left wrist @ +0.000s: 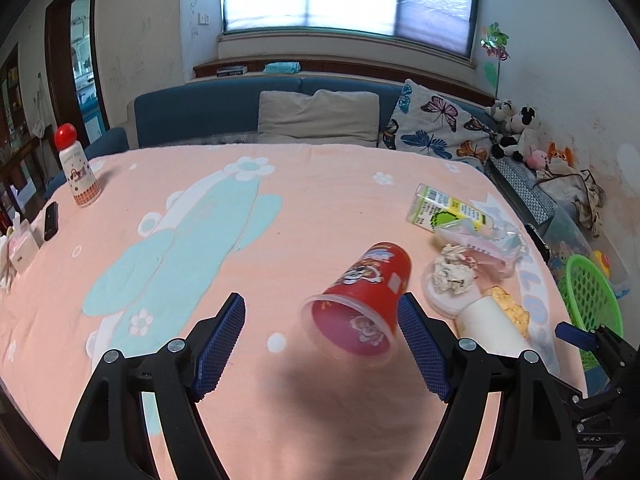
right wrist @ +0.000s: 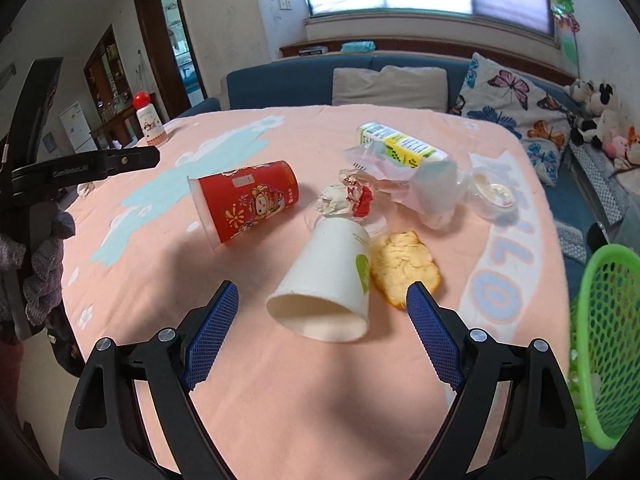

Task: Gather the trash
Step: 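Grasp the red cup with left gripper while right gripper nears the white paper cup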

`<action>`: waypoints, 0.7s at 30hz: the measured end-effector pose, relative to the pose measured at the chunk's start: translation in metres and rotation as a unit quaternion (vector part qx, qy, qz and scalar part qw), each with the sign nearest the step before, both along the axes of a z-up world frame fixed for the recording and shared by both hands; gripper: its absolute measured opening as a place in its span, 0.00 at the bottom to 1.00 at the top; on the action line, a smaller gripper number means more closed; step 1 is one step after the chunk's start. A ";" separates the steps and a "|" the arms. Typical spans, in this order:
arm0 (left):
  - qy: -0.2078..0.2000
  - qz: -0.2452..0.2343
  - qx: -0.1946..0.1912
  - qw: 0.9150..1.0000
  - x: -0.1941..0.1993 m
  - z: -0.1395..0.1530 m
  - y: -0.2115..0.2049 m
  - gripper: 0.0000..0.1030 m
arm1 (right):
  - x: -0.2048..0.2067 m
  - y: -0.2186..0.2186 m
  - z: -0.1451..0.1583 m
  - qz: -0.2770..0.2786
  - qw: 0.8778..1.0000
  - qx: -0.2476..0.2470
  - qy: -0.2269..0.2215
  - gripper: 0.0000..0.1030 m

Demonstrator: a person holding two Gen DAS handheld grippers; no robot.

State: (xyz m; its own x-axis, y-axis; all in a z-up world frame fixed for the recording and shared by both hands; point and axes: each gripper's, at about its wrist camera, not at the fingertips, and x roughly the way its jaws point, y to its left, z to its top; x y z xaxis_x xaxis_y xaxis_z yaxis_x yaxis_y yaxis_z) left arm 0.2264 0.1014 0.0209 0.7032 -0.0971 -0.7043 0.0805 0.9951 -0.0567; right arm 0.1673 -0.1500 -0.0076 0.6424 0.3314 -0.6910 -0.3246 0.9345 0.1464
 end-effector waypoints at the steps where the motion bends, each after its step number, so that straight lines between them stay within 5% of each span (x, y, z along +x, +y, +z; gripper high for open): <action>1: 0.004 -0.002 -0.003 1.000 0.004 -0.002 0.002 0.75 | 0.003 0.002 -0.002 -0.002 1.000 -0.003 0.002 0.83; 21: 0.082 -0.087 0.015 0.993 0.083 -0.041 -0.038 0.84 | 0.052 0.016 -0.035 -0.010 0.997 -0.020 0.075 0.83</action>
State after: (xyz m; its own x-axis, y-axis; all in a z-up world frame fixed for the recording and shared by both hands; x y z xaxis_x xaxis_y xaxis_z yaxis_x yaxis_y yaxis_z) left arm 0.3097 0.0632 -0.0204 0.5530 -0.1837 -0.8127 0.2433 0.9685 -0.0534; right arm 0.2192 -0.1337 -0.0425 0.5371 0.2906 -0.7919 -0.2832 0.9464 0.1552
